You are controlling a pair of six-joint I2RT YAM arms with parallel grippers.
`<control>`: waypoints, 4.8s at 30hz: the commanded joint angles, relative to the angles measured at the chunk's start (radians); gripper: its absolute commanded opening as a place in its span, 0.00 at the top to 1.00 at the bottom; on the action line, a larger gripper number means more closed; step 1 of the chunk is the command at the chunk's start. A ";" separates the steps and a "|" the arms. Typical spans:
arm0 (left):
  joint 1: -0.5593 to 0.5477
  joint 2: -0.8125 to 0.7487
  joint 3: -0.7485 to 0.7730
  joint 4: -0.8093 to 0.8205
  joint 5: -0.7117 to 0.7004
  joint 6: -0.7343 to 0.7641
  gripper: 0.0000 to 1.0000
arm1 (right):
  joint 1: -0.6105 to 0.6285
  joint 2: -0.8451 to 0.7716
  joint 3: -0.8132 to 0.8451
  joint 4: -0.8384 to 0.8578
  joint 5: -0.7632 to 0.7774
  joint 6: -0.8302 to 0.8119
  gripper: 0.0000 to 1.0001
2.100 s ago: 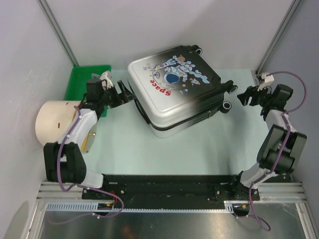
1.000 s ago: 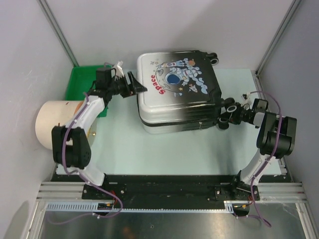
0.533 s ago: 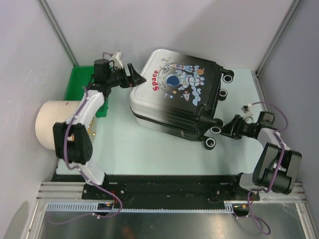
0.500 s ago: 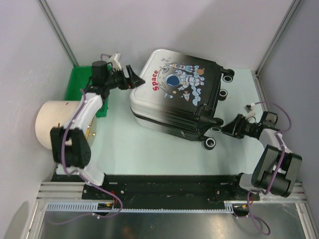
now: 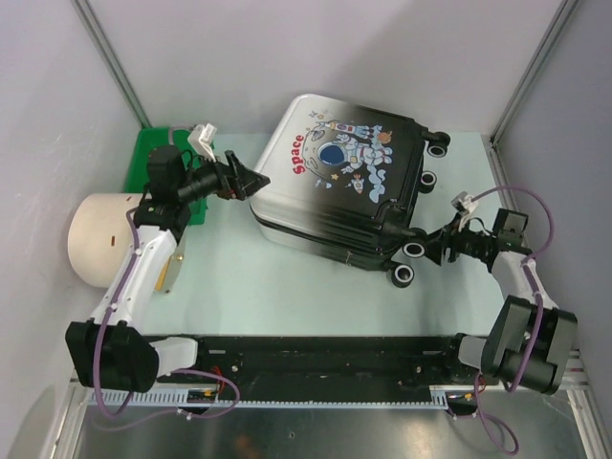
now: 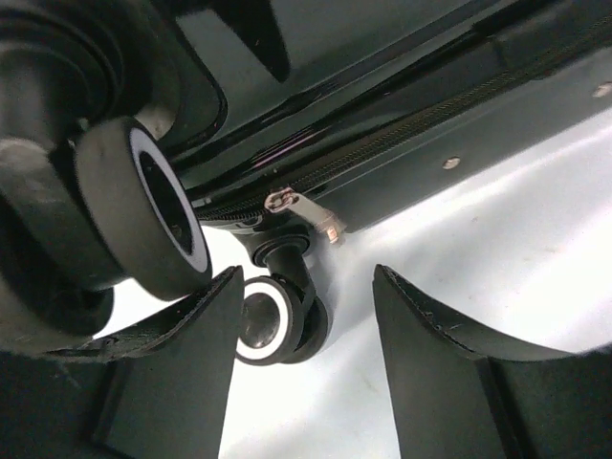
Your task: Open, take out, and arrange the luggage
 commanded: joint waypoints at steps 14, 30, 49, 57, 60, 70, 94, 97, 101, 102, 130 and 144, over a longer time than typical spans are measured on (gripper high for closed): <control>-0.027 0.043 -0.008 0.003 0.054 0.018 0.12 | 0.243 0.218 -0.043 0.467 -0.054 0.015 0.32; -0.027 0.083 0.009 0.004 0.042 0.019 0.12 | 0.326 0.258 -0.043 0.421 -0.043 -0.093 0.39; -0.023 0.083 -0.030 0.003 0.031 0.058 0.13 | 0.343 0.230 0.013 0.392 0.024 -0.014 0.41; -0.016 0.081 -0.037 0.004 0.037 0.064 0.13 | 0.383 0.204 0.036 0.482 0.018 0.154 0.41; -0.012 0.080 -0.037 0.004 0.039 0.064 0.13 | 0.432 0.223 0.040 0.507 0.029 0.161 0.41; 0.017 0.072 -0.040 0.004 0.043 0.068 0.13 | 0.519 0.296 0.046 0.648 0.082 0.457 0.43; 0.045 0.072 -0.053 0.004 -0.005 0.052 0.14 | 0.441 0.247 -0.113 0.981 0.257 0.712 1.00; 0.056 0.101 -0.039 0.003 -0.030 0.055 0.14 | 0.426 0.197 -0.086 0.890 0.343 0.630 1.00; 0.073 0.150 -0.011 0.003 -0.068 0.059 0.14 | 0.412 0.149 -0.078 0.809 0.499 0.472 1.00; 0.076 0.163 -0.002 0.001 -0.056 0.065 0.15 | 0.407 0.150 -0.076 0.817 0.509 0.438 1.00; -0.877 0.469 0.657 -0.713 -0.398 1.449 0.00 | 0.430 0.206 0.008 0.797 0.435 0.364 1.00; -0.932 0.672 0.679 -0.718 -0.435 1.530 0.32 | 0.415 0.229 0.008 0.899 0.691 0.286 1.00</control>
